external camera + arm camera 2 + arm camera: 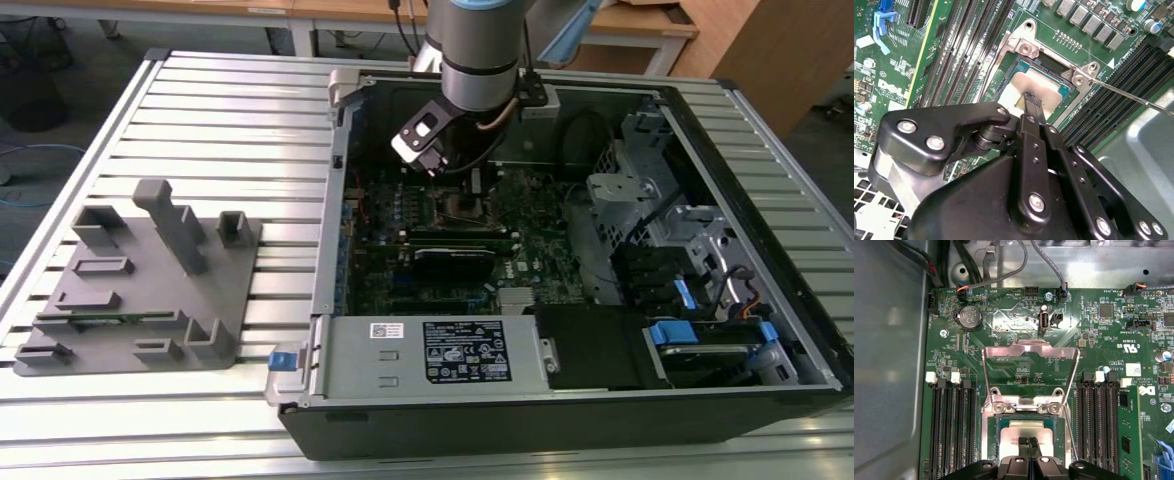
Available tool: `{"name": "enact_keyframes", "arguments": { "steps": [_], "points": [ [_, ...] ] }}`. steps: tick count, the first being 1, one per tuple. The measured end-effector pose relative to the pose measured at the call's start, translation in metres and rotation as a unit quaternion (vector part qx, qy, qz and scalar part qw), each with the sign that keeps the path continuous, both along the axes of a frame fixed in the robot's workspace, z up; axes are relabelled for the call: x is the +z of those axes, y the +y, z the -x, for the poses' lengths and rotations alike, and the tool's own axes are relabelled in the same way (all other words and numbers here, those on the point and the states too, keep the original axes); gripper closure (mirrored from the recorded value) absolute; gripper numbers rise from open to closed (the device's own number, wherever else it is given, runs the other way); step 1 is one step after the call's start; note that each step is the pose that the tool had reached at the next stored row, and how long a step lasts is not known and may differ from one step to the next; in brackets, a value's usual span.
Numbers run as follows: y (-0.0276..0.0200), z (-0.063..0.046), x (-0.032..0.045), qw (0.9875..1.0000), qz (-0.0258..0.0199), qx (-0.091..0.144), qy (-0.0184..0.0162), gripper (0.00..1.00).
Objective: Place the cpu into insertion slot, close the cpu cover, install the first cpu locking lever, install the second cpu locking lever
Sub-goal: 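Place the cpu into insertion slot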
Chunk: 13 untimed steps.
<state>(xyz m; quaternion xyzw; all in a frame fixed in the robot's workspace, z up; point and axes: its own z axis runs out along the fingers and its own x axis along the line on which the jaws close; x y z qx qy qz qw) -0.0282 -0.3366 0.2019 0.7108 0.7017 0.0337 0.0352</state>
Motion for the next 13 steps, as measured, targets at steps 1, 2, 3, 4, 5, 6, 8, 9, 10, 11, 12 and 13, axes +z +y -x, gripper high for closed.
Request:
{"name": "enact_keyframes", "arguments": {
  "steps": [1,2,3,4,5,6,8,9,10,11,12,13],
  "points": [
    [0.0000,0.0000,-0.0001,1.0000,0.0000,0.000,0.0000,0.89],
    [0.0000,0.0000,-0.0001,1.0000,0.0001,0.000,0.0000,0.89],
    [0.0000,0.0000,-0.0001,1.0000,-0.0001,0.000,-0.0001,0.89],
    [0.0000,0.0000,0.0002,1.0000,0.0000,0.000,0.0000,0.89],
    [0.0000,0.0000,0.0007,1.0000,0.0001,0.000,0.0000,0.89],
    [0.0000,0.0000,0.0012,1.0000,0.0000,0.000,0.0000,0.89],
    [0.0002,0.0000,0.0021,1.0000,0.0000,0.000,-0.0001,0.89],
    [0.0002,0.0000,0.0026,1.0000,0.0000,0.000,0.0000,0.89],
    [0.0002,0.0000,0.0032,1.0000,0.0001,0.000,-0.0001,0.89],
    [0.0002,0.0000,0.0036,1.0000,0.0000,0.000,-0.0001,0.89],
    [0.0002,0.0000,0.0036,1.0000,-0.0001,0.000,-0.0001,0.89],
    [0.0002,0.0000,0.0036,1.0000,-0.0001,0.000,-0.0002,0.89]
  ]
}}
